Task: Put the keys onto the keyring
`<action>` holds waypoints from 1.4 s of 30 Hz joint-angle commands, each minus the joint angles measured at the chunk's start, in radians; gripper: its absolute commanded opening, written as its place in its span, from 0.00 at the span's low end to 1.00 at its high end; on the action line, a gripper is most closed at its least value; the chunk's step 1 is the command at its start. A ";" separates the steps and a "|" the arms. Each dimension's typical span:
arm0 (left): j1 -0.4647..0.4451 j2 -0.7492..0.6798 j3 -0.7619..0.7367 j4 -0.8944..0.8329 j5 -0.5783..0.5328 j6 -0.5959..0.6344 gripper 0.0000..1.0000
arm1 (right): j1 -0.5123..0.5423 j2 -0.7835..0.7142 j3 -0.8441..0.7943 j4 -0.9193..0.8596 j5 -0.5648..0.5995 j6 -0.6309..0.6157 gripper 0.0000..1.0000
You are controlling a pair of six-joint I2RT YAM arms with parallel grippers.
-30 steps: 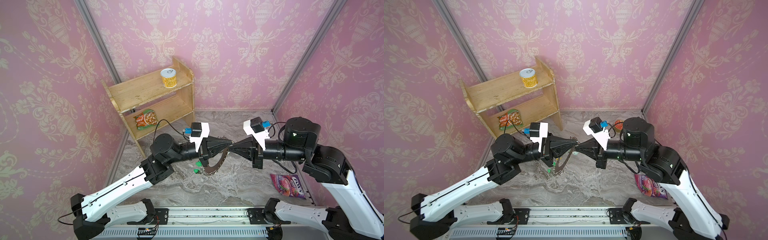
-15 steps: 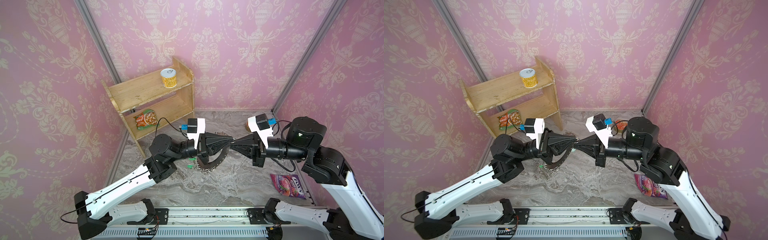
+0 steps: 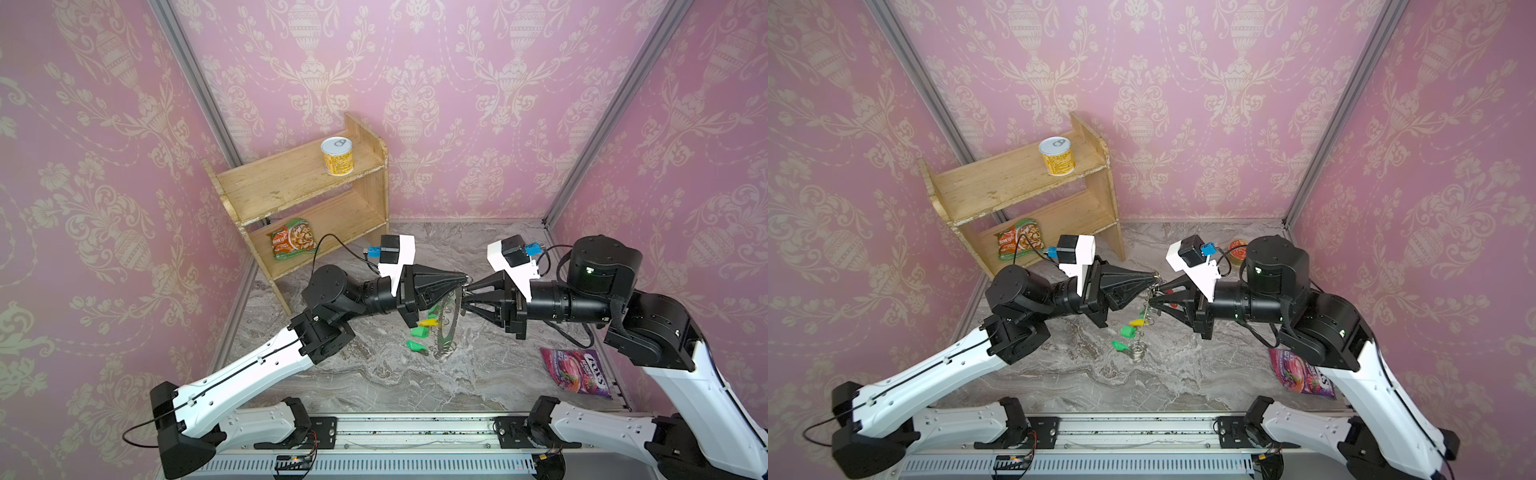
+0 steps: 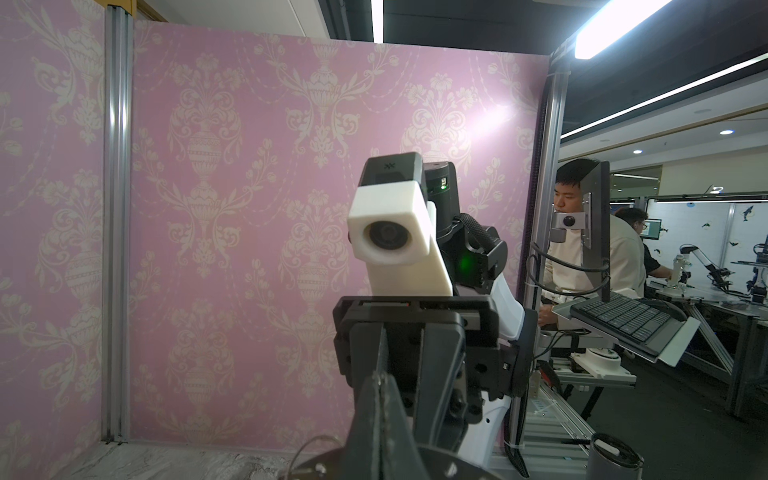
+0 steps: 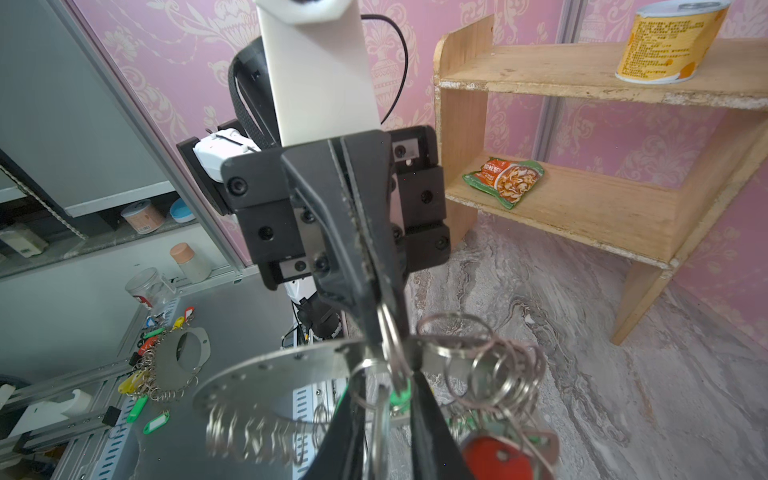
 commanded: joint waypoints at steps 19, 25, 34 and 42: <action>0.014 -0.043 -0.025 -0.087 -0.032 0.125 0.00 | -0.007 -0.048 0.015 -0.111 0.113 -0.032 0.54; 0.014 -0.044 -0.036 -0.083 -0.043 0.131 0.00 | -0.006 -0.057 -0.008 -0.053 0.081 -0.010 0.54; 0.014 -0.044 -0.037 -0.082 -0.046 0.121 0.00 | -0.006 -0.054 -0.037 0.038 0.054 0.003 0.50; 0.014 -0.042 -0.032 -0.069 -0.028 0.104 0.00 | -0.008 -0.082 -0.058 0.057 0.118 -0.022 0.40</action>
